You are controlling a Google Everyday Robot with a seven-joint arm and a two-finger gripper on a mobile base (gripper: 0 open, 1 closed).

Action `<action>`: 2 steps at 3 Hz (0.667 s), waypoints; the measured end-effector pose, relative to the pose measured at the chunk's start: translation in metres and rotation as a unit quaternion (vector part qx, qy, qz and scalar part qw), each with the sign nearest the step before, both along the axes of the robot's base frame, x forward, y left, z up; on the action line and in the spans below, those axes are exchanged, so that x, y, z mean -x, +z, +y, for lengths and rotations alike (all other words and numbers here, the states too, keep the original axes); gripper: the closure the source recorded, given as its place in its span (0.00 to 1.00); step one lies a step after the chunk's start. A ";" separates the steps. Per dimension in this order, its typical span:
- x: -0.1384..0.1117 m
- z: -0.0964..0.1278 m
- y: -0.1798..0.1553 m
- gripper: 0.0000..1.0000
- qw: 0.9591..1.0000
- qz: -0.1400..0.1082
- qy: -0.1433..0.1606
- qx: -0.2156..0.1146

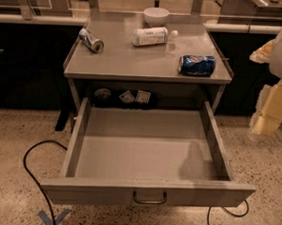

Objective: Place pepsi can into top drawer

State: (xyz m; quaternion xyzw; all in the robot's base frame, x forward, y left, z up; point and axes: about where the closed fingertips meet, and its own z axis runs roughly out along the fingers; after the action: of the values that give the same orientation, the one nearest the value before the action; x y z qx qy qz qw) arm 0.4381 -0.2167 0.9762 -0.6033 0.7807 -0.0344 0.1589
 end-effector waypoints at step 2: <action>-0.023 0.005 0.003 0.00 1.000 -0.012 0.010 0.000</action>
Offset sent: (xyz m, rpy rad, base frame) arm 0.0533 0.0087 0.0023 -0.0025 -0.0347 0.0468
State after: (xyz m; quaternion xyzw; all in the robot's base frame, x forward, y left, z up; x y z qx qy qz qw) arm 0.4615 -0.2121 0.9788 -0.6108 0.7727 -0.0400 0.1682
